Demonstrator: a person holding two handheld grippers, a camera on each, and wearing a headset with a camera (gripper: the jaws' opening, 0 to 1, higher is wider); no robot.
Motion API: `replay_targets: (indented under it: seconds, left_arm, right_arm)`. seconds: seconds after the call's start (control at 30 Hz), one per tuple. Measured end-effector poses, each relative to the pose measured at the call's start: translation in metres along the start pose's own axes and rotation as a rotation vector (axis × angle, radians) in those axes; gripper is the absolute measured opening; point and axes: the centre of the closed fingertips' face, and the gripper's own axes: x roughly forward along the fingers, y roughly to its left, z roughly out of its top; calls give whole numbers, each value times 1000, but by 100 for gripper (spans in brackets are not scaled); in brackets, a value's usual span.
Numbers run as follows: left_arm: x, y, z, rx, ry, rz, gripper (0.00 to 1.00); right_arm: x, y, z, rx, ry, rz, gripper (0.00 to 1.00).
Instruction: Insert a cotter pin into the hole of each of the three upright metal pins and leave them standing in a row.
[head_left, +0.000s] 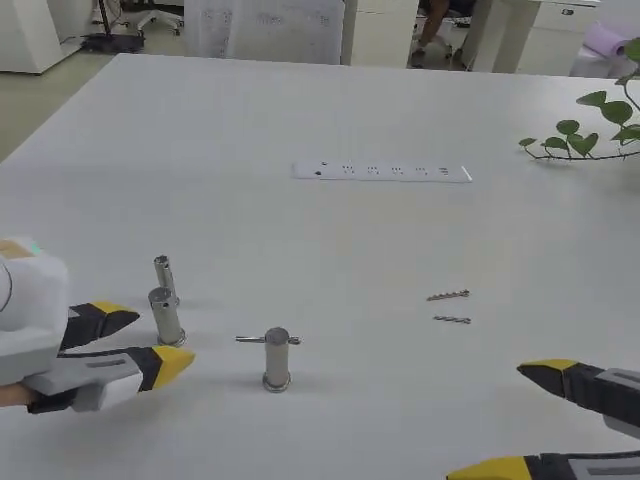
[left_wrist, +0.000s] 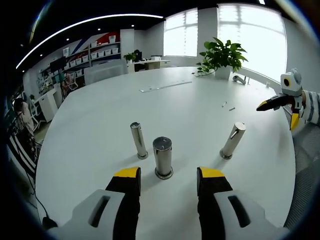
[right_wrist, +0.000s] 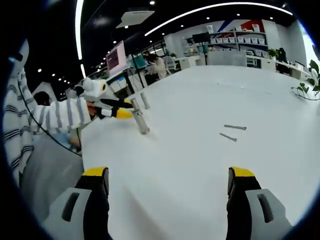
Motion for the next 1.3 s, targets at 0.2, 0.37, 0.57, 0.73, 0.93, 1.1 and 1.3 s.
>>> replay_targets:
  seconds: [0.2, 0.37, 0.57, 0.73, 0.93, 1.1, 1.3]
  left_arm:
    - [3, 6, 1, -3, -5, 29, 37]
    - [8, 7, 3, -18, -9, 49, 31]
    - [11, 7, 4, -12, -1, 67, 27]
    - [13, 6, 6, -21, -10, 58, 21]
    - [14, 9, 7, -10, -13, 70, 15]
    - [15, 6, 7, 7, -10, 52, 12]
    - [14, 7, 7, -20, -10, 42, 11]
  right_arm:
    - [-5, -1, 0, -2, -5, -16, 100]
    - [-9, -5, 1, 0, -3, -35, 100]
    - [-12, -7, -1, 8, 4, -44, 100]
    - [-13, -7, -3, 12, 4, -47, 100]
    - [-14, -7, -3, 15, 4, -50, 100]
    - [-14, -9, -4, 31, -1, -55, 100]
    - [-13, -10, -5, 42, -1, -57, 100]
